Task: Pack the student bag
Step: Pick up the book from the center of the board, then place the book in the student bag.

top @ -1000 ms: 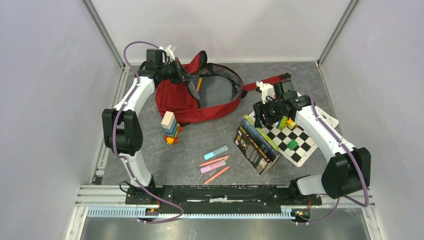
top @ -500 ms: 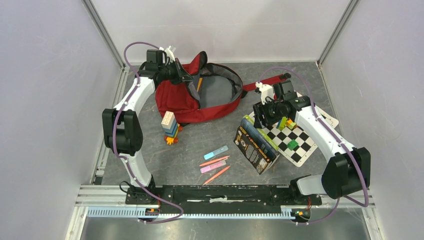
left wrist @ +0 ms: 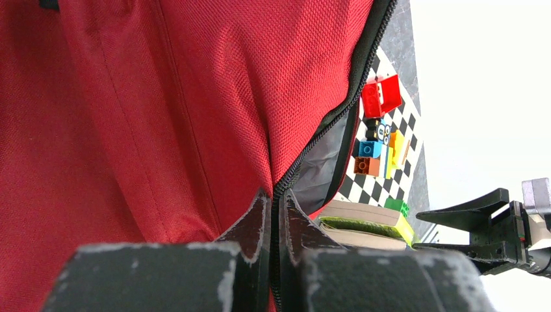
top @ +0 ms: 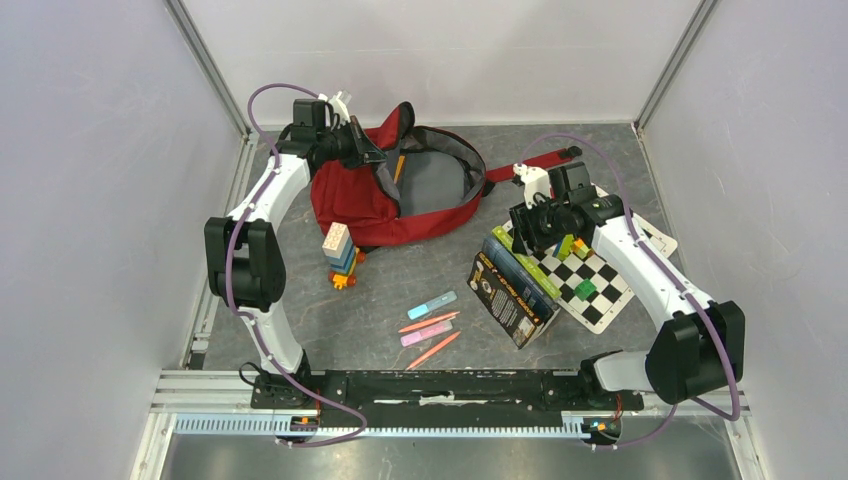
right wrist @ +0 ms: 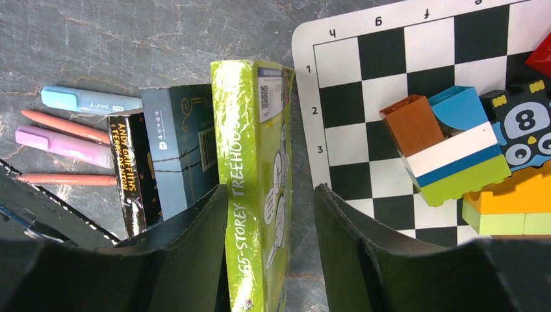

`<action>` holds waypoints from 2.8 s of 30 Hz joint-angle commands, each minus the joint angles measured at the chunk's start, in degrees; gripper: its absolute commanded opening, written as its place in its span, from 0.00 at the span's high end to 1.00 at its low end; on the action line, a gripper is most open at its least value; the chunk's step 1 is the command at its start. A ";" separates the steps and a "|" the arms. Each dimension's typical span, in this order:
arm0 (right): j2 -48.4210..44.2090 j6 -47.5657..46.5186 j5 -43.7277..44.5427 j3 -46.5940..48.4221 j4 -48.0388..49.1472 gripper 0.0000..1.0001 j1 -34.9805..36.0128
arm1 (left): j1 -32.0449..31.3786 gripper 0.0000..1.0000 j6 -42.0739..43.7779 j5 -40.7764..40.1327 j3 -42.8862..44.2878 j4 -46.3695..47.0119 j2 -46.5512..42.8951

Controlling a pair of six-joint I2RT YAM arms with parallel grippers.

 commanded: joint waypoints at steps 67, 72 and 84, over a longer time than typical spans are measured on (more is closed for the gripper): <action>1.02 17.87 30.68 19.51 23.36 1.00 2.30 | 0.47 0.98 0.39 2.28 0.08 4.06 -4.32; 7.12 26.26 28.59 20.75 34.94 1.00 6.30 | 0.43 0.98 0.42 2.47 0.61 3.53 -4.36; 26.68 48.18 25.16 25.99 50.31 1.00 12.67 | 0.55 0.98 0.16 2.58 1.15 3.27 -5.53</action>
